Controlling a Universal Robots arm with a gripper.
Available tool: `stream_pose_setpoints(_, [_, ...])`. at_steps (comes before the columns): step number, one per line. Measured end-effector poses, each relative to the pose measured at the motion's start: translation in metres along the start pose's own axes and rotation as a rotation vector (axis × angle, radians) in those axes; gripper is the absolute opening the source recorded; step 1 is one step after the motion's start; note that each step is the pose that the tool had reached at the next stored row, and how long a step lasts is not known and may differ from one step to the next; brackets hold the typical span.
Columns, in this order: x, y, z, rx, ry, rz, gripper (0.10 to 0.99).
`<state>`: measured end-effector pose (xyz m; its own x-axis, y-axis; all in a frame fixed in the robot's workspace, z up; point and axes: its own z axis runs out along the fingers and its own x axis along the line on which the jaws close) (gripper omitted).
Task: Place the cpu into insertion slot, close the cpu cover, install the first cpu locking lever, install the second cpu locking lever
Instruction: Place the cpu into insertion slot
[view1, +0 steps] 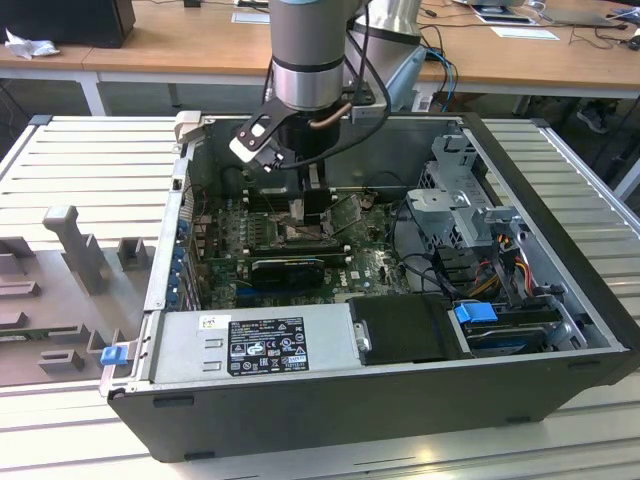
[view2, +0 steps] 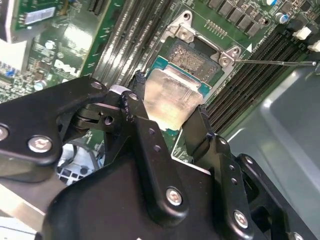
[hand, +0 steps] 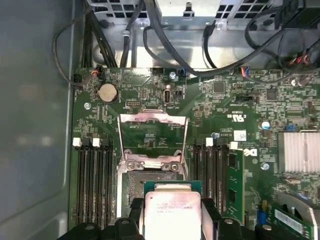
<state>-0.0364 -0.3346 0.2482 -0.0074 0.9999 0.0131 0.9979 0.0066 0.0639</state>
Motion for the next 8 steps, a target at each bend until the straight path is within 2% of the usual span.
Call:
stream_pose_setpoints(1, [0.0044,-0.0002,0.0042,0.0,0.0,-0.001,0.541])
stream_pose_setpoints(8, [0.0155,-0.0065,0.0238,0.0,0.0009,-0.014,0.541])
